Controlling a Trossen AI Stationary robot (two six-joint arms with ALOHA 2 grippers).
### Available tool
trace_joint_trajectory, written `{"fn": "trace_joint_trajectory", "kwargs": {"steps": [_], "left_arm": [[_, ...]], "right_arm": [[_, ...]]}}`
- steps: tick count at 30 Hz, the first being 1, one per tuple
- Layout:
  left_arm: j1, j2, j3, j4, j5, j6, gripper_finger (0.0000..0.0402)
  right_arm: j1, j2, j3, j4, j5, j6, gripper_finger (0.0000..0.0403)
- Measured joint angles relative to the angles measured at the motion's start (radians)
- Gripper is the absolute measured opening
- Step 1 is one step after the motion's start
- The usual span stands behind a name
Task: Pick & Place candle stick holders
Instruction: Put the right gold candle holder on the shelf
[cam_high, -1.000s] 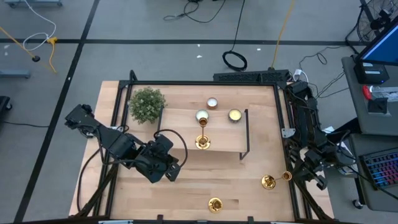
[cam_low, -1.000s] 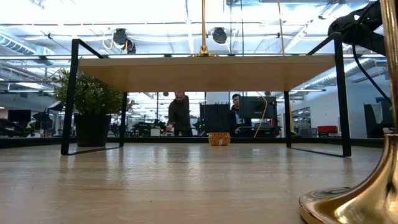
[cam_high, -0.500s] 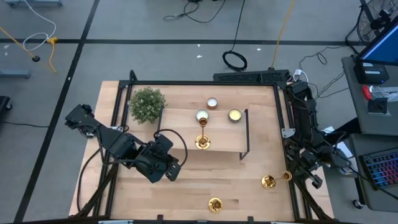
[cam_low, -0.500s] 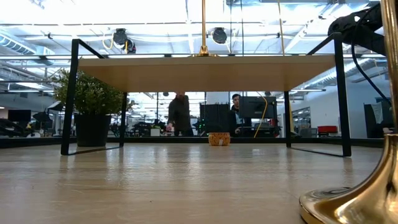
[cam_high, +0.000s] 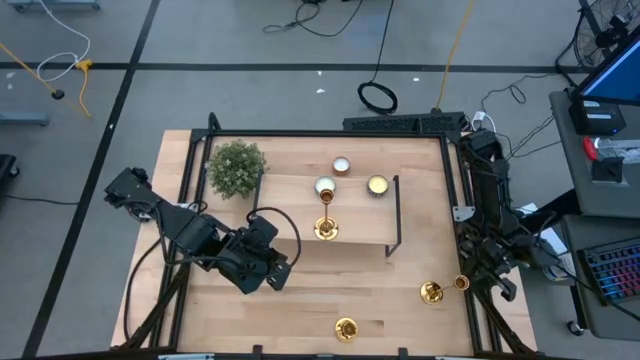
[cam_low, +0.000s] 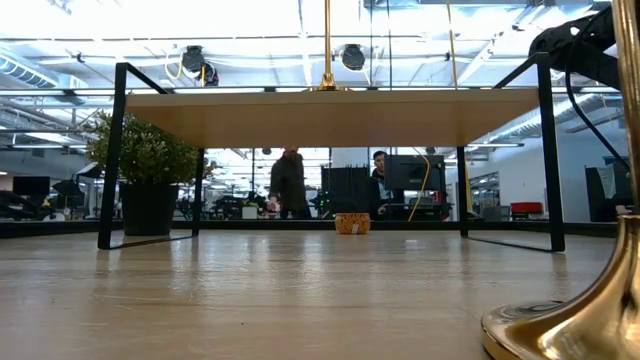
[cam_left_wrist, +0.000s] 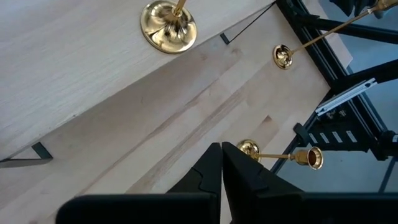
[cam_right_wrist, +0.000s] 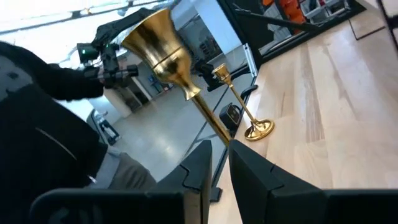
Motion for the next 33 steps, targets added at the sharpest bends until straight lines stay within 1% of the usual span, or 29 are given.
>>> {"fn": "trace_joint_trajectory", "kwargs": {"steps": [4, 8, 11, 14, 17, 23, 30, 33], "left_arm": [[0.000, 0.000, 0.000, 0.000, 0.000, 0.000, 0.0004], [0.000, 0.000, 0.000, 0.000, 0.000, -0.012, 0.0014], [0.000, 0.000, 0.000, 0.000, 0.000, -0.018, 0.0017], [0.000, 0.000, 0.000, 0.001, 0.000, -0.020, 0.0008], [0.000, 0.000, 0.000, 0.001, 0.000, -0.020, 0.0004], [0.000, 0.000, 0.000, 0.001, 0.000, -0.019, 0.0018], [0.000, 0.000, 0.000, 0.001, 0.000, -0.019, 0.0004], [0.000, 0.000, 0.000, 0.001, 0.000, -0.020, 0.0015]], "right_arm": [[-0.054, 0.000, 0.000, 0.007, -0.101, -0.102, 0.0049], [-0.123, 0.000, 0.000, 0.008, -0.173, -0.130, 0.0050], [-0.164, 0.000, 0.000, 0.008, -0.174, -0.082, 0.0053], [-0.184, 0.000, 0.000, 0.007, -0.174, -0.086, 0.0065], [-0.189, 0.000, 0.000, 0.007, -0.173, -0.088, 0.0082], [-0.189, 0.000, -0.001, -0.002, -0.173, -0.092, 0.0123], [-0.204, 0.000, -0.001, -0.023, -0.174, -0.083, 0.0160], [-0.229, 0.001, -0.001, -0.024, -0.219, -0.081, 0.0166]]}}
